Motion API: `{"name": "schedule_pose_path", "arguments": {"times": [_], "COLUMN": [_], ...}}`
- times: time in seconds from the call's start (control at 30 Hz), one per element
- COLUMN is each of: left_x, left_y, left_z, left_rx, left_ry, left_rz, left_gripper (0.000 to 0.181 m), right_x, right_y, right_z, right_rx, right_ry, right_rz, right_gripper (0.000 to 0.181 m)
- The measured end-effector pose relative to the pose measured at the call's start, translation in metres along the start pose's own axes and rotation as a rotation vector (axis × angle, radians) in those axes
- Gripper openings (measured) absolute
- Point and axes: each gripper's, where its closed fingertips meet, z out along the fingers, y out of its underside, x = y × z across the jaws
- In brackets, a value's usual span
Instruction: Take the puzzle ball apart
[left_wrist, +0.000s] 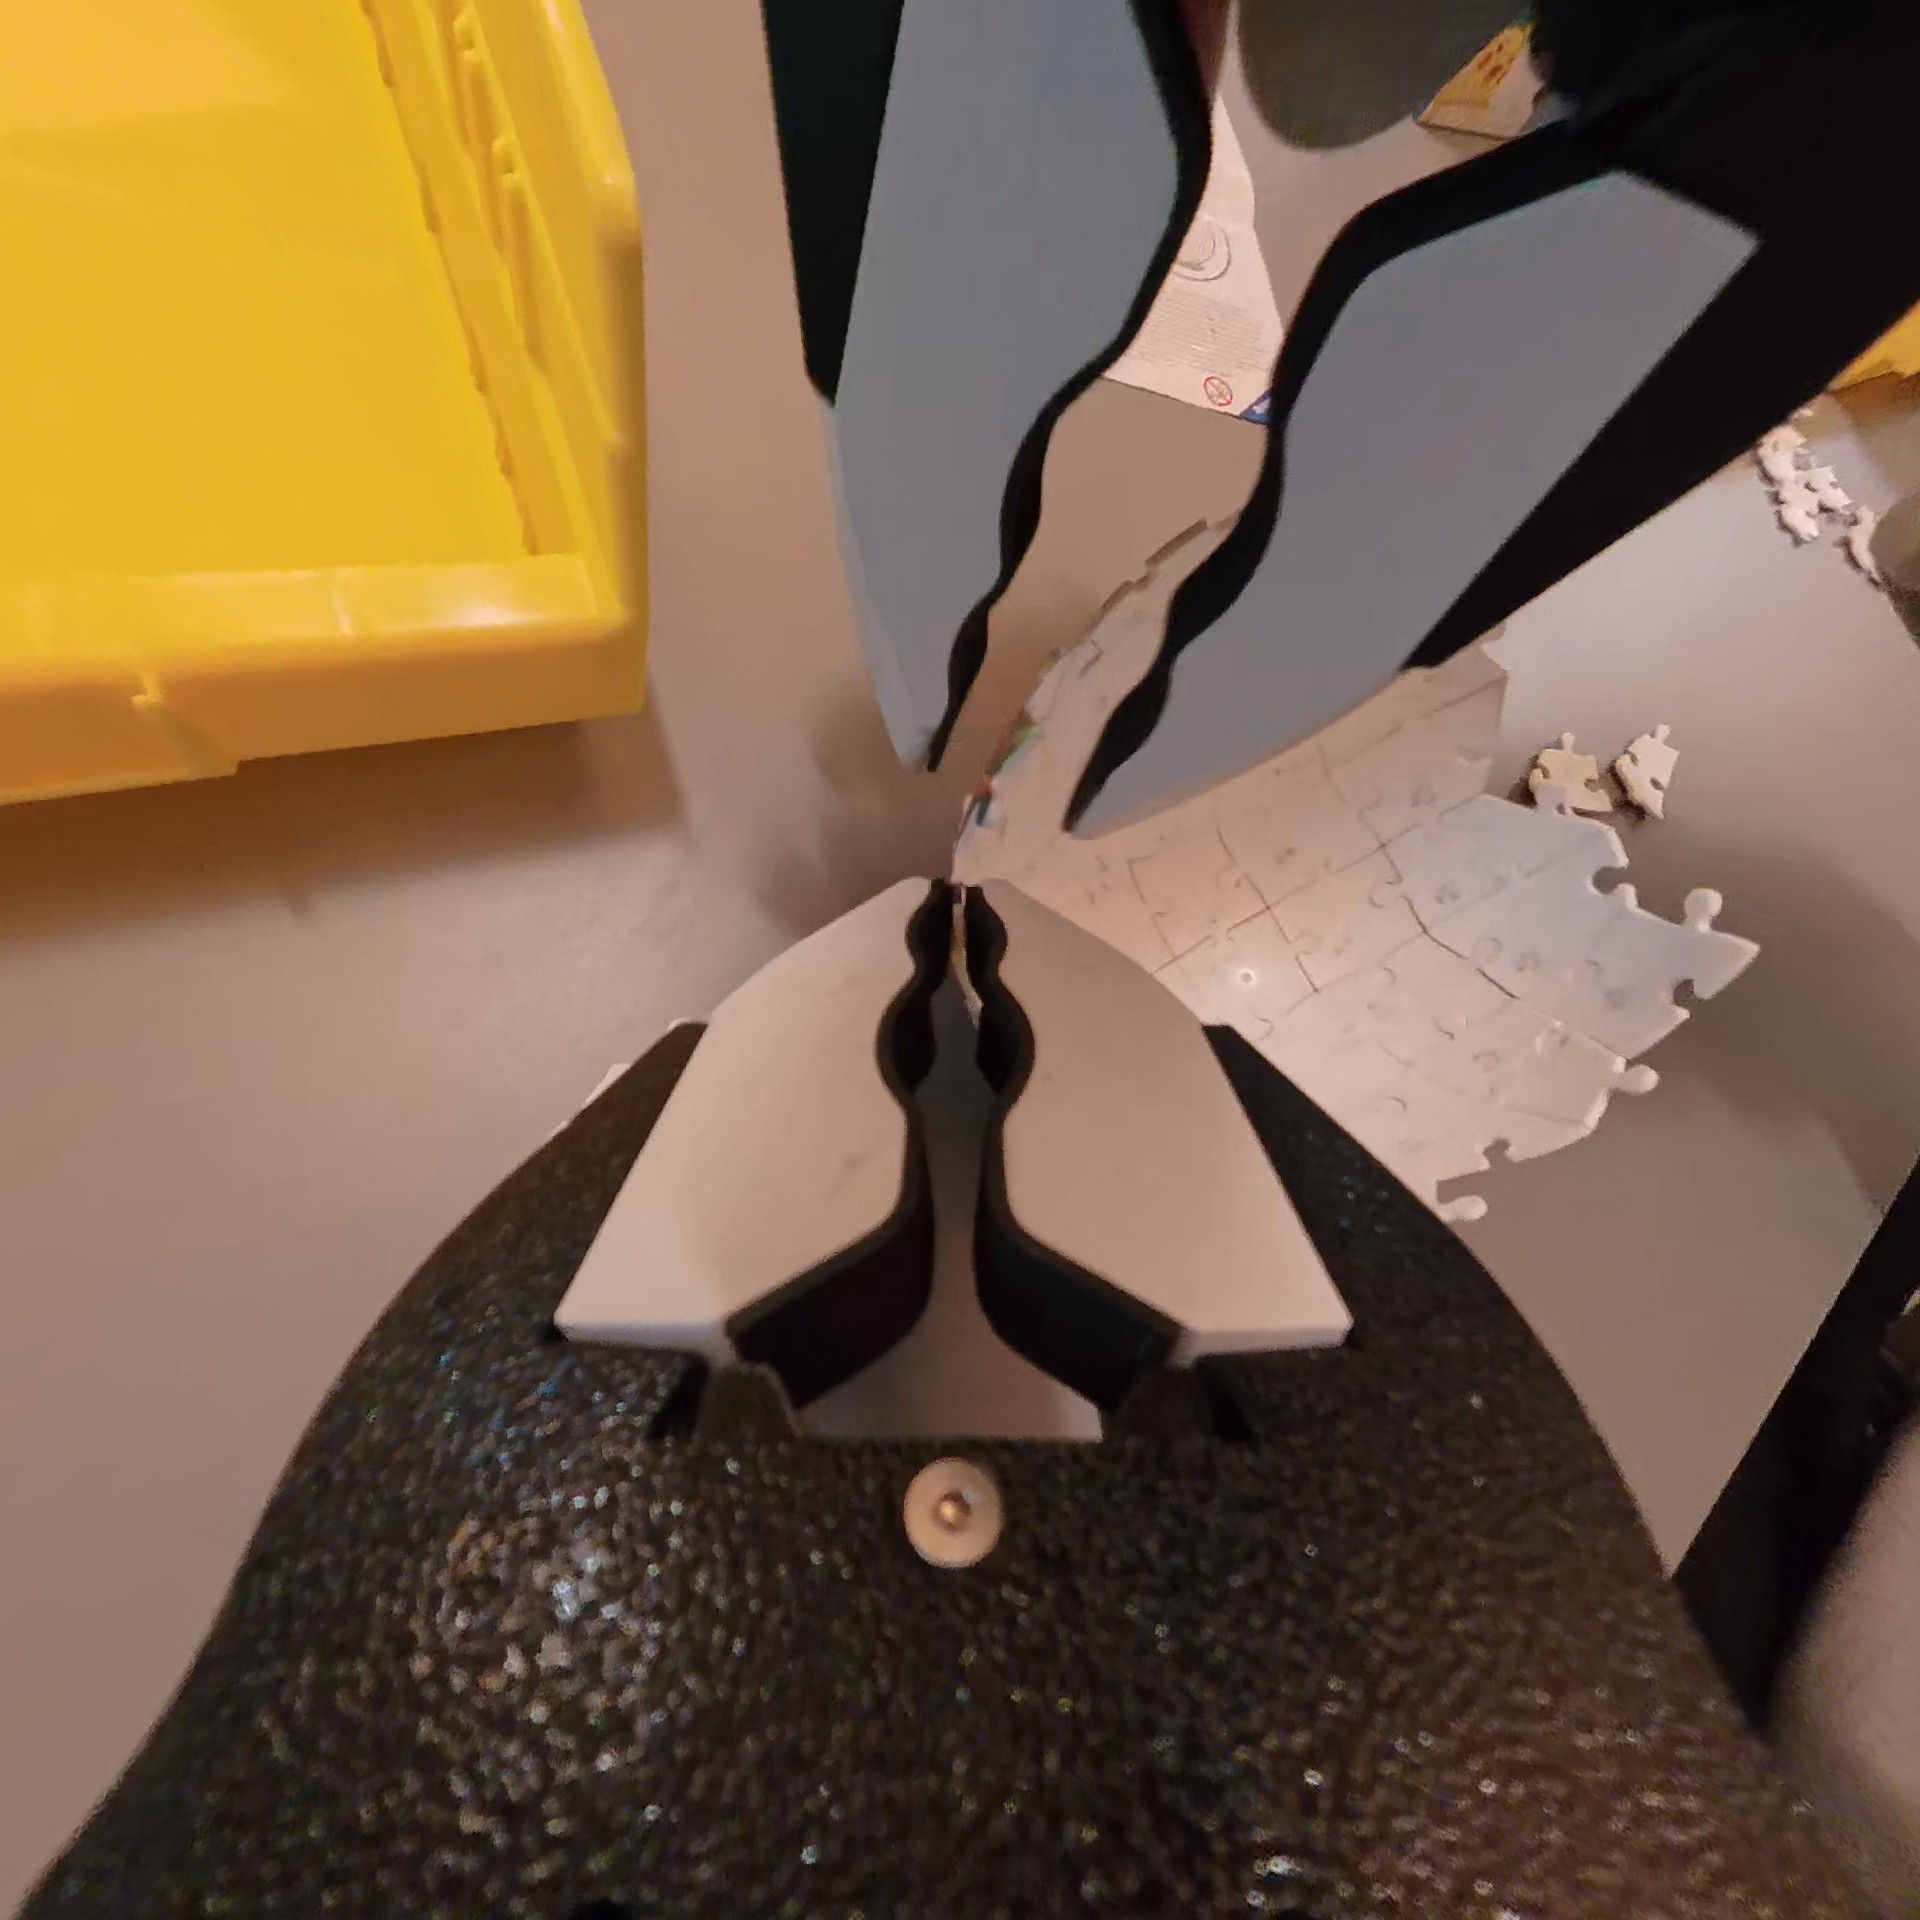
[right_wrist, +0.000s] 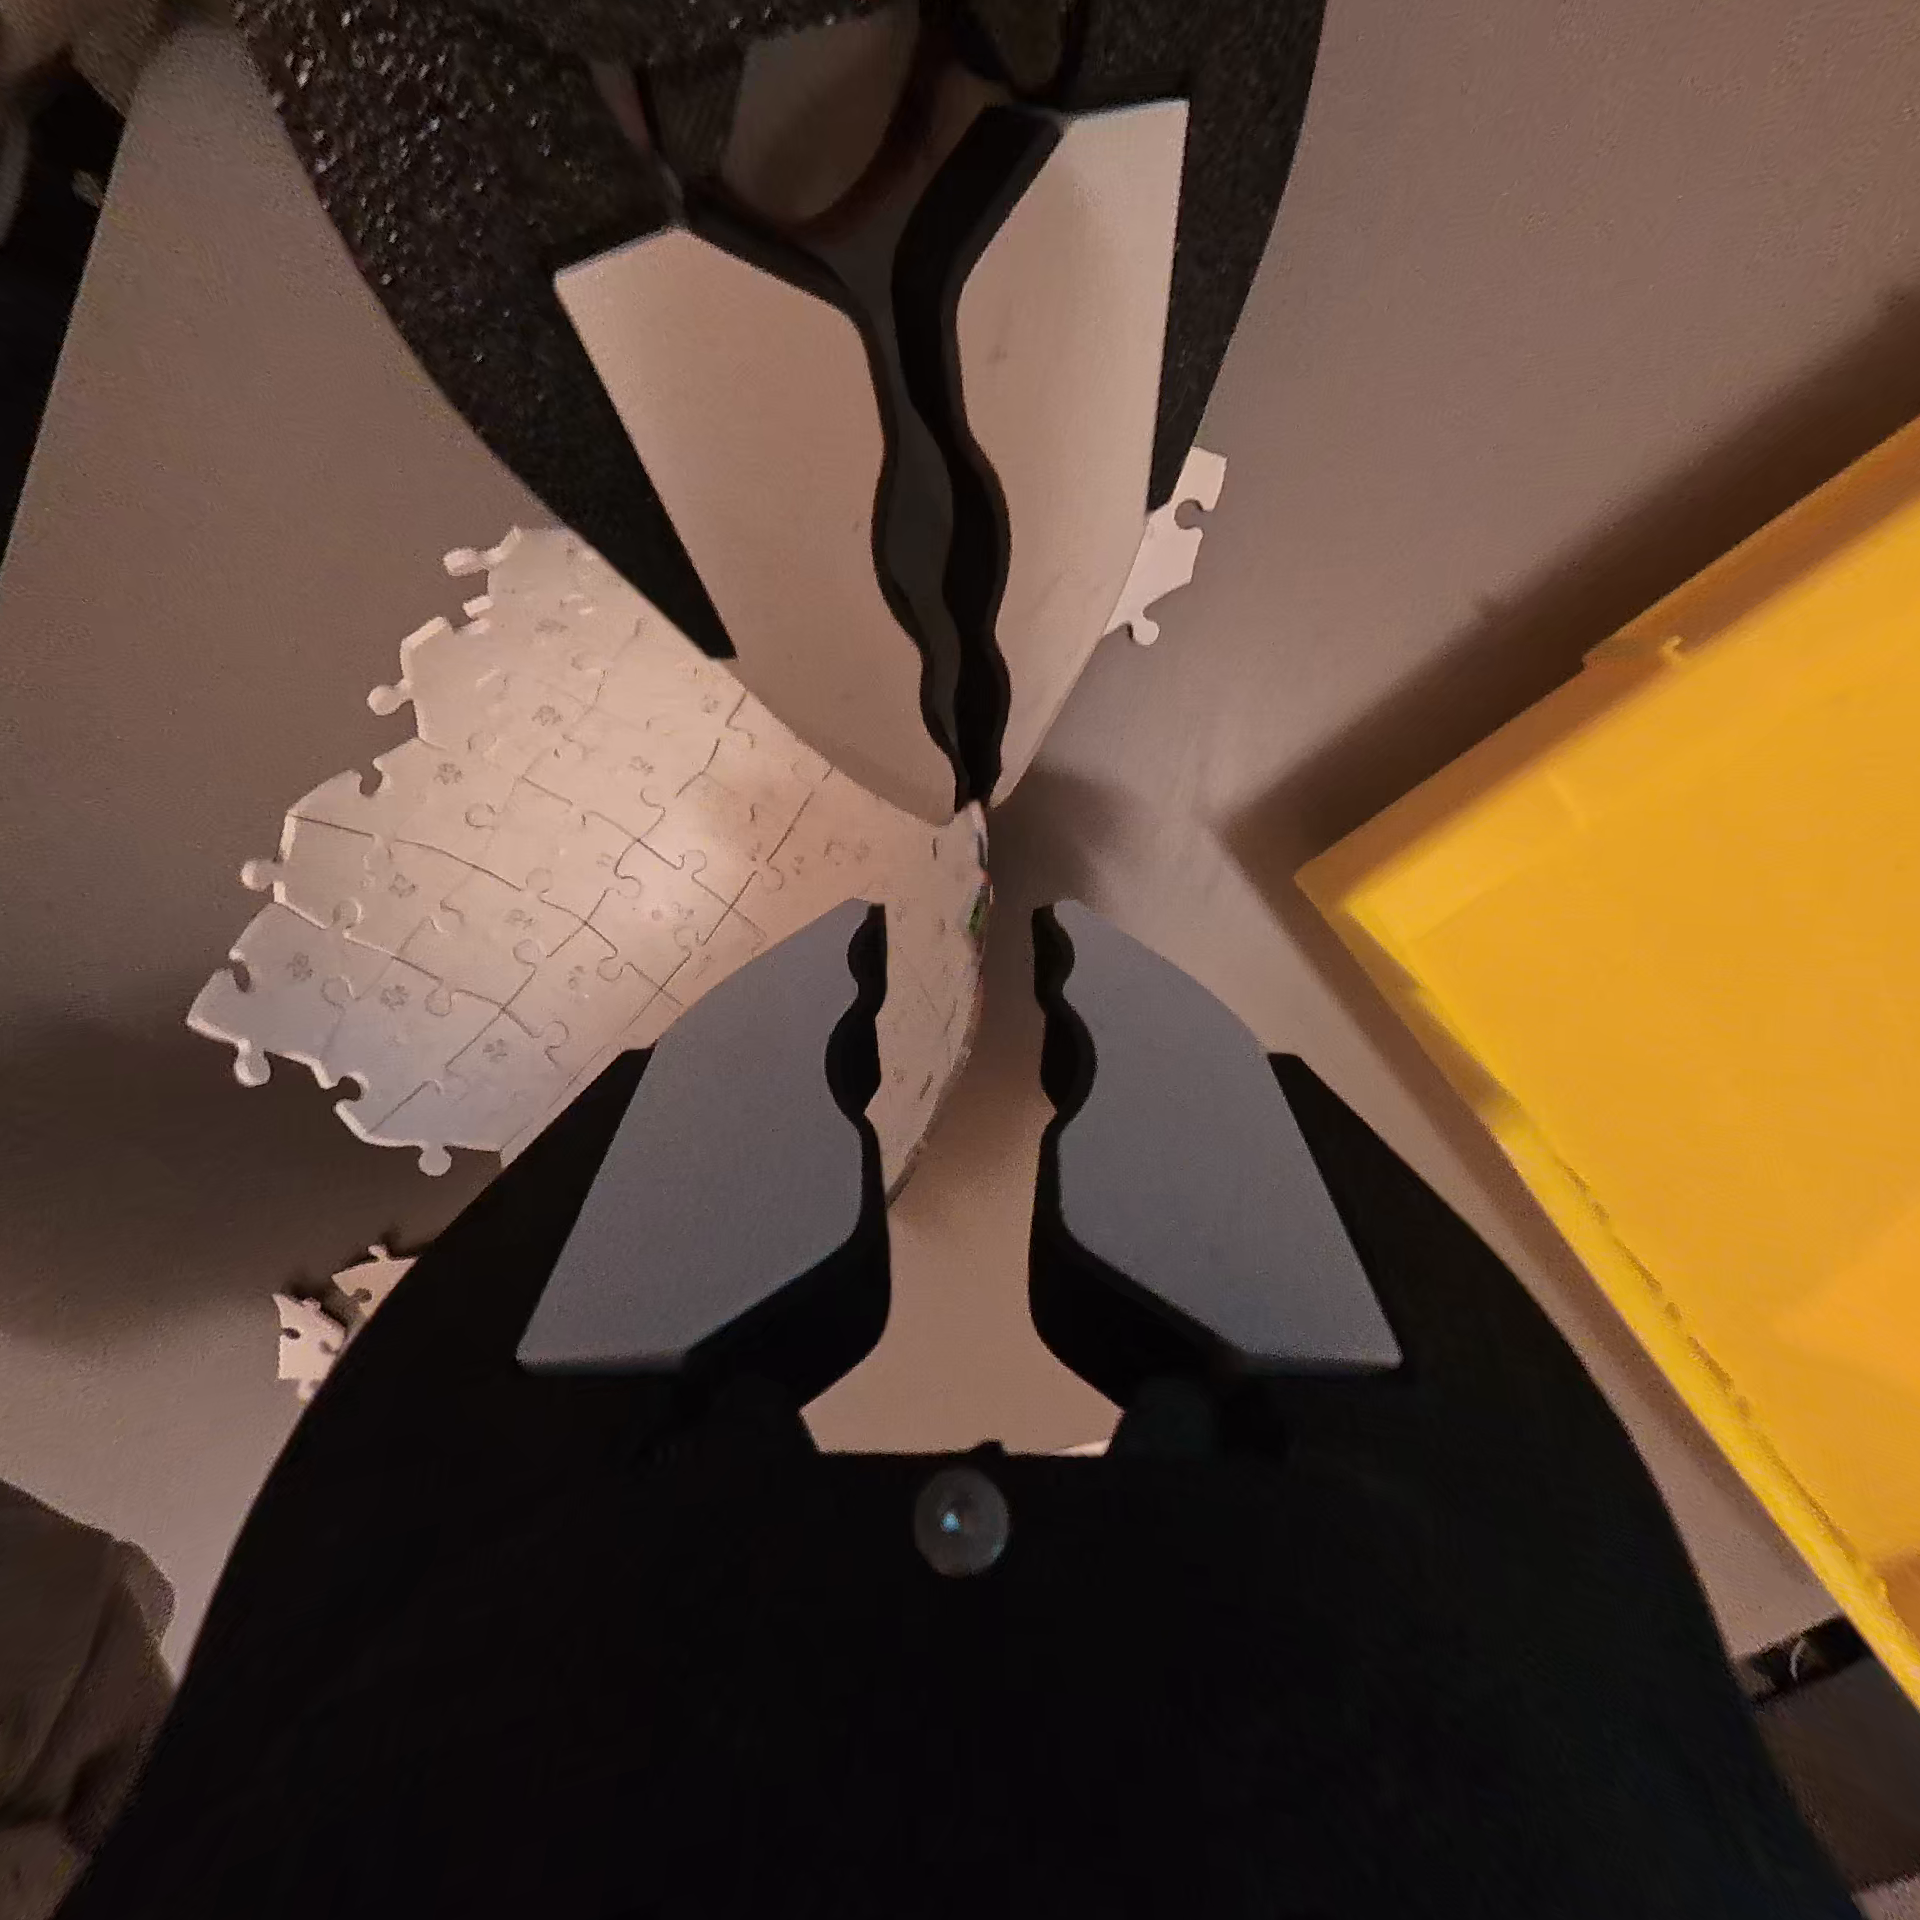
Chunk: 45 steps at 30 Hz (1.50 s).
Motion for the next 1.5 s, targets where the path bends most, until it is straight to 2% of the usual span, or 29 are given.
{"name": "schedule_pose_path", "arguments": {"times": [0.2,0.3,0.43,0.63,0.83,1.1,1.2,1.33,1.5], "left_x": [0.000,0.001,0.002,0.005,0.004,0.009,0.010,0.012,0.015], "left_y": [0.000,0.000,-0.001,-0.001,-0.001,-0.003,-0.006,-0.011,-0.012], "left_z": [0.000,0.000,-0.001,-0.004,-0.007,-0.006,-0.005,-0.002,0.001], "left_rx": [0.004,0.006,0.010,0.014,-0.006,-0.042,-0.039,-0.023,-0.020], "left_ry": [0.010,0.013,0.030,0.047,0.006,-0.041,-0.062,-0.079,-0.067], "left_rz": [-0.017,-0.018,-0.029,-0.045,-0.014,0.037,0.045,0.086,0.116], "left_gripper": [0.002,0.002,0.002,0.010,0.014,0.015,0.016,0.014,0.005], "right_x": [0.006,0.005,0.015,0.003,-0.019,-0.028,-0.028,-0.025,-0.024], "right_y": [0.007,0.002,0.007,0.029,0.037,0.053,0.060,0.064,0.038], "right_z": [-0.019,-0.040,-0.069,-0.075,-0.070,-0.073,-0.062,-0.052,-0.061], "right_rx": [-0.001,0.120,0.284,0.434,0.566,0.684,0.643,0.529,0.653], "right_ry": [0.104,0.154,0.324,0.458,0.473,0.524,0.539,0.546,0.435], "right_rz": [0.036,0.083,0.203,0.297,0.340,0.437,0.447,0.333,0.253], "right_gripper": [0.039,0.042,0.042,0.042,0.041,0.039,0.041,0.047,0.043]}}
